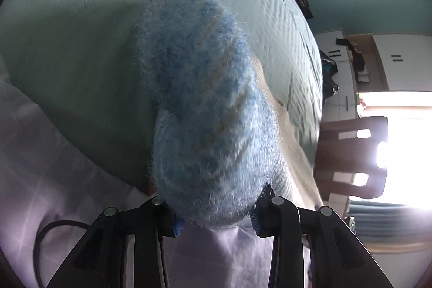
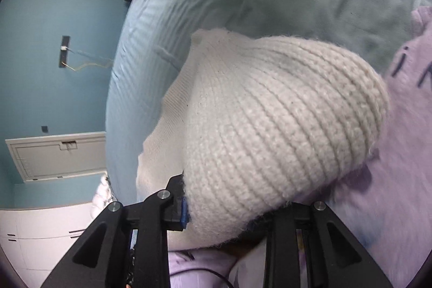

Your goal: Fold small clothes

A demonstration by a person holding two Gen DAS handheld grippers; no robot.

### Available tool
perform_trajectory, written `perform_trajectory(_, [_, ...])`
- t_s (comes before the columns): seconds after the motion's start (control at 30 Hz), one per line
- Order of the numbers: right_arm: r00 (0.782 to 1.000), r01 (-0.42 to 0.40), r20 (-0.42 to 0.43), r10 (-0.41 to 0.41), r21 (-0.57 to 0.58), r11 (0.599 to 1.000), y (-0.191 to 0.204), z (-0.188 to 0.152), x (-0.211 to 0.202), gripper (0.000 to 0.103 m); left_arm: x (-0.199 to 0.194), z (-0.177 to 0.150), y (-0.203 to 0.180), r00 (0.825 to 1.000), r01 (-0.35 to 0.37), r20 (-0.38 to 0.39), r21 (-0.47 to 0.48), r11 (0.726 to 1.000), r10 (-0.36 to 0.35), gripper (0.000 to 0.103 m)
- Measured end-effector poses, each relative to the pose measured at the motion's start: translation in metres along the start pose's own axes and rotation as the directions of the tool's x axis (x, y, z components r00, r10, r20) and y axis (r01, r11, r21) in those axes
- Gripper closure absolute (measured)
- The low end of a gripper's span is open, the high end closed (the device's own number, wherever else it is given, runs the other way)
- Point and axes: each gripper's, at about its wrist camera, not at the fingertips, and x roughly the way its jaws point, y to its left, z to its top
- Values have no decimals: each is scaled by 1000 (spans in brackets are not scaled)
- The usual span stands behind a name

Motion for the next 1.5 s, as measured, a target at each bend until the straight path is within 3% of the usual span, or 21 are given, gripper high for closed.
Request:
perform_trajectory(0.13, [999,-40,4,40,10,999,31,17,-7,78,-1,1,-24,997,78,-2,-31,996,-78,69])
perform_trajectory(0.3, [994,-108,-8,109,61,992,94,87,17,73,4,85,-60,987,157,-10,-110,981,-159,65])
perform_trajectory(0.33, [990,-140,-4,141,98,985,100,100,27,64,12,107,-66,988,155,-7,-136,978,-157,60])
perform_trajectory(0.37, [981,-195,14,195,132,972,108,118,40,45,21,129,-70,987,157,2,-159,975,-159,54])
perform_trajectory(0.43, [963,-270,13,270,67,961,124,147,66,21,32,159,-72,979,200,57,-166,966,-193,14])
perform_trajectory(0.5, [982,-187,11,187,-10,982,133,158,79,21,34,169,-74,985,134,124,-134,982,-117,6])
perform_trajectory(0.53, [992,-124,28,126,-52,991,134,157,82,21,33,170,-77,987,51,157,-116,992,-32,2])
perform_trajectory(0.63, [989,44,149,-5,-258,965,136,148,87,21,38,156,-87,954,-204,238,68,977,183,1])
perform_trajectory(0.67, [978,117,199,-55,-317,941,136,146,92,21,50,149,-92,930,-298,266,143,944,253,1])
perform_trajectory(0.7, [965,181,243,-96,-358,916,135,145,101,21,67,142,-108,892,-405,305,213,889,333,1])
perform_trajectory(0.77, [936,300,305,-176,-433,850,132,143,124,21,100,135,-129,800,-579,412,338,742,436,1])
perform_trajectory(0.9, [884,452,358,-302,-487,747,121,146,161,21,165,115,-130,638,-765,517,508,396,570,0])
perform_trajectory(0.93, [875,478,332,-351,-482,735,106,150,173,22,168,111,-141,620,-780,548,504,371,561,0])
perform_trajectory(0.97, [885,463,294,-360,-486,742,89,153,176,26,162,106,-137,621,-783,583,492,381,523,0])
perform_trajectory(1.03, [928,362,265,-263,-461,810,68,160,165,33,149,104,-118,656,-753,579,463,467,484,0])
perform_trajectory(1.07, [943,308,256,-214,-419,854,61,168,153,44,144,108,-112,682,-727,557,451,517,474,0])
perform_trajectory(1.1, [955,247,247,-163,-360,900,53,179,141,47,136,115,-103,728,-678,510,436,591,459,0])
perform_trajectory(1.2, [971,97,235,-38,-245,965,34,205,124,47,134,136,-88,823,-553,390,390,736,412,0])
perform_trajectory(1.27, [985,50,175,-6,-245,968,30,215,130,48,133,141,-86,851,-510,356,377,773,387,0])
perform_trajectory(1.4, [995,-18,90,42,-253,967,31,234,158,48,134,131,-87,838,-531,380,404,745,391,0])
perform_trajectory(1.5, [993,-113,20,118,-174,978,18,248,179,63,143,129,-90,844,-518,376,394,759,381,0])
